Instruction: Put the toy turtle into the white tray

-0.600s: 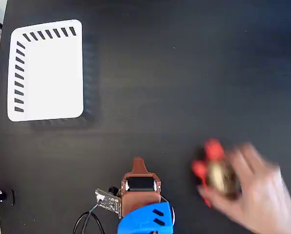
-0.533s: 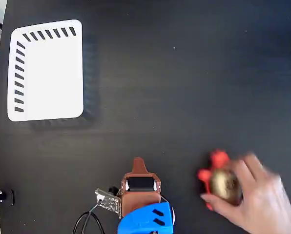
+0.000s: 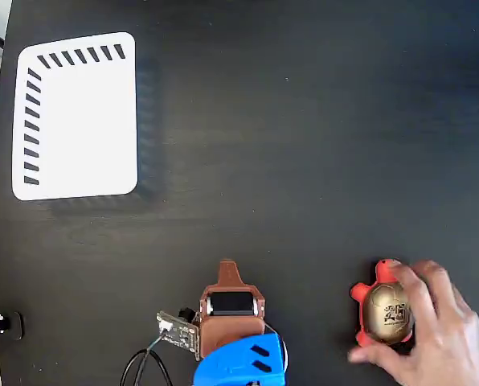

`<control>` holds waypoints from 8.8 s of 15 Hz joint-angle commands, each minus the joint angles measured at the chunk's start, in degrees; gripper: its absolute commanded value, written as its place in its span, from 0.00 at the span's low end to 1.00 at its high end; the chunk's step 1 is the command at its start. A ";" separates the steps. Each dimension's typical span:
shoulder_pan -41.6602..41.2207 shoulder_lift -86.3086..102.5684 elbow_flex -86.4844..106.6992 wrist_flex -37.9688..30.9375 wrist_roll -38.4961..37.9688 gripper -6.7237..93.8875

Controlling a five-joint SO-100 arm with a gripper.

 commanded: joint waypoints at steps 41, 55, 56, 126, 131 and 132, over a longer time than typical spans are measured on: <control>-0.70 0.44 -0.62 0.26 0.79 0.07; -0.70 0.44 -0.62 0.26 0.79 0.07; -0.70 0.44 -0.62 0.26 0.79 0.07; 63.63 -92.46 -46.41 1.14 15.56 0.74; 65.74 -94.13 -43.95 -3.16 16.00 0.74; 65.92 -94.57 -43.68 -3.78 16.17 0.74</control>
